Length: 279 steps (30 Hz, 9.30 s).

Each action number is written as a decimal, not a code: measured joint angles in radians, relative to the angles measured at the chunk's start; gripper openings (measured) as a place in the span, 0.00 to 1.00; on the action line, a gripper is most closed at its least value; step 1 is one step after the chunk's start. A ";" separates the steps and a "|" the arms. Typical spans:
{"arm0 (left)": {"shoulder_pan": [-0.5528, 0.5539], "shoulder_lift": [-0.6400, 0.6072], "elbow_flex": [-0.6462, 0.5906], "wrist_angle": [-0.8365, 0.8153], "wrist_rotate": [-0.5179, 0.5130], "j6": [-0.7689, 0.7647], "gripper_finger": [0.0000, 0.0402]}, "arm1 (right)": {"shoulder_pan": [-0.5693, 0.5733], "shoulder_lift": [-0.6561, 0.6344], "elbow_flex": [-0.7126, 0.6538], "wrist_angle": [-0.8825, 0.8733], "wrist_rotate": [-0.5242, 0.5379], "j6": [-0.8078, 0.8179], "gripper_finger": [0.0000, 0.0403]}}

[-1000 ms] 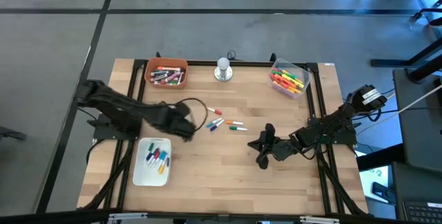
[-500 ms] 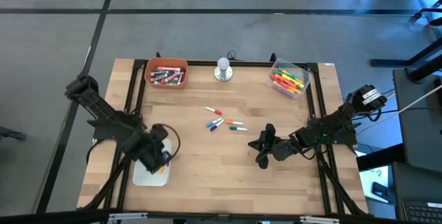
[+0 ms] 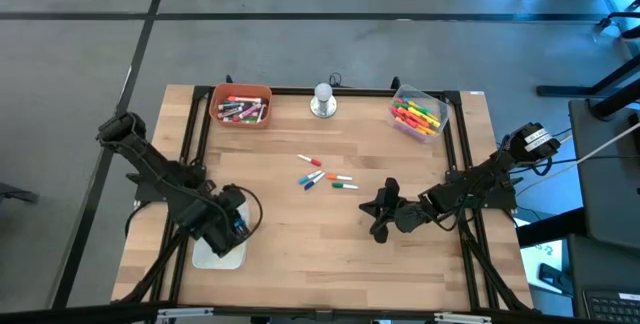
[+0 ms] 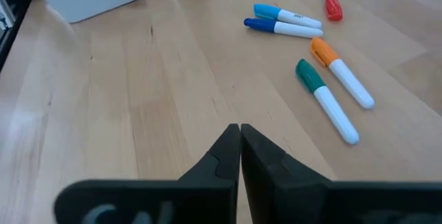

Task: Pick & Place Markers
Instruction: Put the small red highlighter pen into the white bin, then put the small light blue highlighter pen into the white bin, then put the small blue highlighter pen into the white bin

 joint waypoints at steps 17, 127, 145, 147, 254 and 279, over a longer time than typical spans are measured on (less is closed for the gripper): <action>0.339 0.027 0.001 0.346 -0.151 0.621 0.30 | 0.000 0.000 0.000 -0.001 0.000 -0.014 0.04; 0.459 0.104 -0.051 0.457 -0.324 0.755 0.37 | 0.000 0.000 0.000 -0.067 0.048 -0.014 0.04; 0.732 0.446 -0.047 0.933 0.018 1.169 0.35 | 0.000 0.000 0.000 -0.075 0.043 -0.005 0.04; 0.739 0.456 -0.047 0.932 0.045 1.176 0.34 | 0.000 0.000 0.000 -0.075 0.043 -0.005 0.04; 0.332 -0.061 -0.130 0.652 -0.512 0.426 0.33 | -0.005 0.000 0.000 -0.092 0.017 0.072 0.04; 0.579 0.540 -0.118 1.512 -0.170 0.693 0.32 | -0.002 0.000 0.000 -0.085 -0.080 0.070 0.04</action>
